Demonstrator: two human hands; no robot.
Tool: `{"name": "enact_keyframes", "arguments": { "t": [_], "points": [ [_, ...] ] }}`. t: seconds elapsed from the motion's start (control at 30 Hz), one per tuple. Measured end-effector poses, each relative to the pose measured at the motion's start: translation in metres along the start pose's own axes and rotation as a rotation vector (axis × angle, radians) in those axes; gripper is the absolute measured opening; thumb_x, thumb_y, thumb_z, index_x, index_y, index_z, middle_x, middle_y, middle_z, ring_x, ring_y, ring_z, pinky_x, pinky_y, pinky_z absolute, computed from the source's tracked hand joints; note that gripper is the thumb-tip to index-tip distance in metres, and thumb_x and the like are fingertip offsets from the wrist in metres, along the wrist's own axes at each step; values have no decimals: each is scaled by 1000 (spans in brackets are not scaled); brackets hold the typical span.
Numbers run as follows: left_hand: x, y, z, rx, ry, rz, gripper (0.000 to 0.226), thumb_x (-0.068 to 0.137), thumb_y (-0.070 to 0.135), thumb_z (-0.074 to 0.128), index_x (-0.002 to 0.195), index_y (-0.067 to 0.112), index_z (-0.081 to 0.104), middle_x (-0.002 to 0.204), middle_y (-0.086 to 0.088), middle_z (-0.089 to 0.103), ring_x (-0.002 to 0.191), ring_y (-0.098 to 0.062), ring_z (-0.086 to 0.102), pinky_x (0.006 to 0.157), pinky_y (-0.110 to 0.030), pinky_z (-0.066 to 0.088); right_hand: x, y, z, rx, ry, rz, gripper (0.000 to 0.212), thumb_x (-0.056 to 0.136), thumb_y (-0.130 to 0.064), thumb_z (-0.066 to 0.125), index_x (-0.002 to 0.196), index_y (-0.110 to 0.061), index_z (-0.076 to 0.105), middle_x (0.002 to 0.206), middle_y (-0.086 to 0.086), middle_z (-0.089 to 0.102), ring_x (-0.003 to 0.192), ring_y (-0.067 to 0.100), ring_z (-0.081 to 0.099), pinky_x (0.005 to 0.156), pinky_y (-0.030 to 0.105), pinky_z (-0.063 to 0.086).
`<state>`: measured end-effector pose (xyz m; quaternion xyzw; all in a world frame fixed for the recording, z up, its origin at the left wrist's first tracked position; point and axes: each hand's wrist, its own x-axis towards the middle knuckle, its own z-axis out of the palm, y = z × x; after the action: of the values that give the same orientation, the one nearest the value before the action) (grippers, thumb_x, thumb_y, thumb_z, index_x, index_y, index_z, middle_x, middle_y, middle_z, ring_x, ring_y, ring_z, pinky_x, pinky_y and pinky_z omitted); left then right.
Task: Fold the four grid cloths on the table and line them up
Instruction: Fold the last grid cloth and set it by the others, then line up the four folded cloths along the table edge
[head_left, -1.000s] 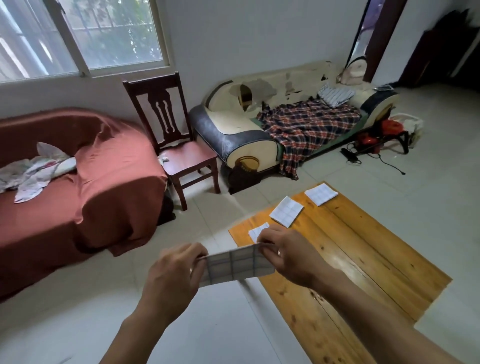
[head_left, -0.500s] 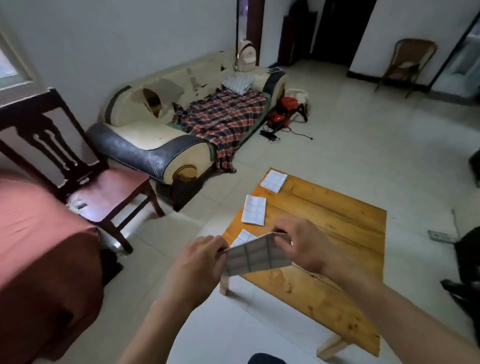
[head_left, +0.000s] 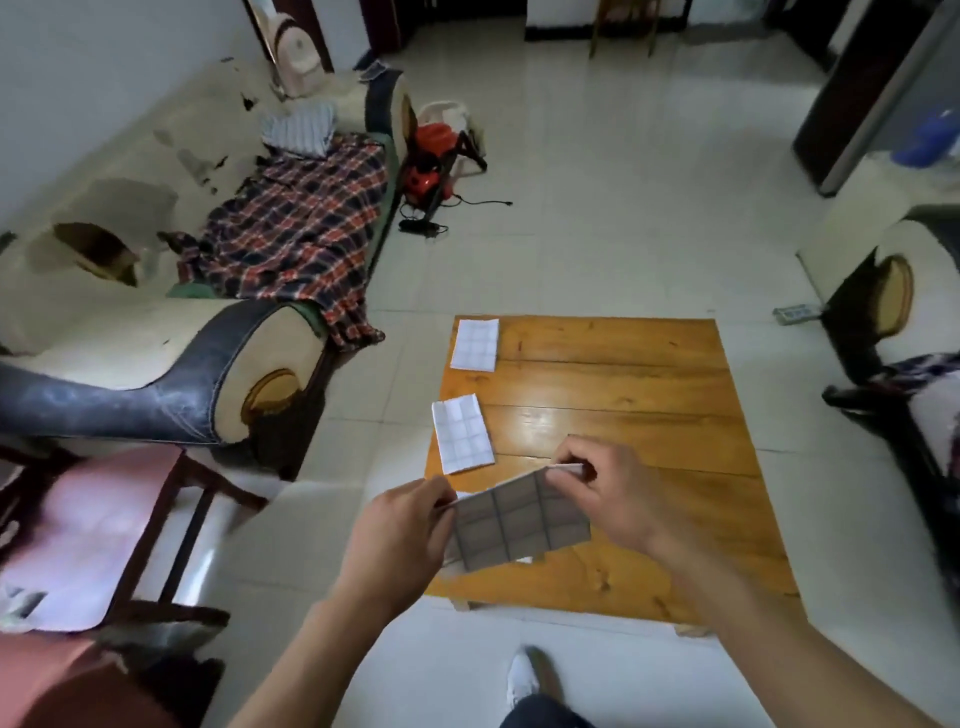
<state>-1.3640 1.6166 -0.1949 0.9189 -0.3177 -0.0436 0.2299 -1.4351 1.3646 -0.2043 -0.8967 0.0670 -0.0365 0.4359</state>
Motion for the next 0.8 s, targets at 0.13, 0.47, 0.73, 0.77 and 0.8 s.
{"name": "enact_keyframes", "arguments": {
  "t": [0.13, 0.47, 0.73, 0.77, 0.8],
  "points": [
    [56, -16, -4, -45, -50, 26, 8, 91, 29, 58, 84, 30, 55, 71, 13, 60, 66, -12, 56, 57, -37, 48, 19, -1, -4, 83, 148, 102, 14, 90, -34, 66, 79, -26, 61, 69, -12, 58, 64, 6, 54, 55, 15, 36],
    [162, -65, 21, -298, -277, 118, 12, 92, 16, 63, 80, 18, 63, 64, 7, 58, 73, -6, 54, 59, -12, 39, 50, 34, 37, 213, 345, 585, 27, 81, -21, 74, 65, -16, 53, 56, -11, 47, 53, 8, 42, 53, 29, 32],
    [227, -118, 55, -369, -673, 335, 14, 91, 19, 63, 78, 18, 58, 67, 4, 58, 62, -6, 49, 63, -32, 43, 82, -21, 107, 619, 994, 828, 10, 86, -25, 73, 86, -16, 69, 79, 1, 70, 73, 16, 65, 61, 34, 54],
    [229, -117, 55, -399, -703, 345, 14, 90, 18, 63, 77, 18, 58, 67, 2, 59, 62, -6, 49, 63, -31, 43, 83, -28, 116, 668, 1061, 838, 9, 85, -26, 74, 88, -18, 70, 84, 3, 72, 77, 20, 68, 64, 39, 58],
    [232, -117, 55, -426, -735, 344, 15, 90, 17, 64, 77, 18, 58, 67, 1, 59, 62, -6, 49, 62, -30, 42, 84, -34, 124, 720, 1131, 841, 10, 84, -25, 76, 90, -20, 70, 88, 5, 73, 81, 24, 70, 67, 43, 60]
  ]
}}
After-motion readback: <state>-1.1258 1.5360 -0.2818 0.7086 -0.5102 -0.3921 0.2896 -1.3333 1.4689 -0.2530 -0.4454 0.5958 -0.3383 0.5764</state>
